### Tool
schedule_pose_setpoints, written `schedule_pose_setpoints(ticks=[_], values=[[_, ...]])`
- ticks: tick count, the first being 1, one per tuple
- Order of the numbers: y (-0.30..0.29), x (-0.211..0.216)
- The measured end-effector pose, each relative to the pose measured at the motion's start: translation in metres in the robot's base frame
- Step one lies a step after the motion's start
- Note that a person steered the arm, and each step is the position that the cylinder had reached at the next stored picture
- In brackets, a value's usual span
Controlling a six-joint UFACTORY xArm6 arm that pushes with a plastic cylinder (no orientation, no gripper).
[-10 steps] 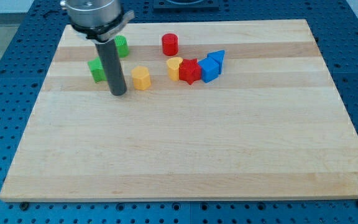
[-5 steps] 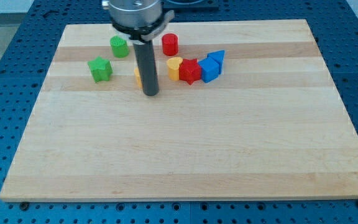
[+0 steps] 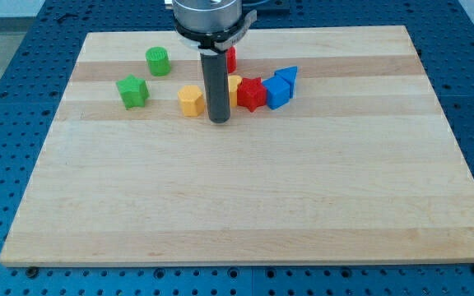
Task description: Move yellow hexagon closer to green star
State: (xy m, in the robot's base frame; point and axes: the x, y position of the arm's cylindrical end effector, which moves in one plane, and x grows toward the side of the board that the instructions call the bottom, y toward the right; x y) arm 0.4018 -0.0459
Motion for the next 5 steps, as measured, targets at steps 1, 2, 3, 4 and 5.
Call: schedule_pose_setpoints(ticks=[1, 2, 3, 4, 5], values=[[-0.006, -0.008], [-0.017, -0.014], [-0.039, -0.017], [-0.067, -0.020], [-0.086, -0.024]])
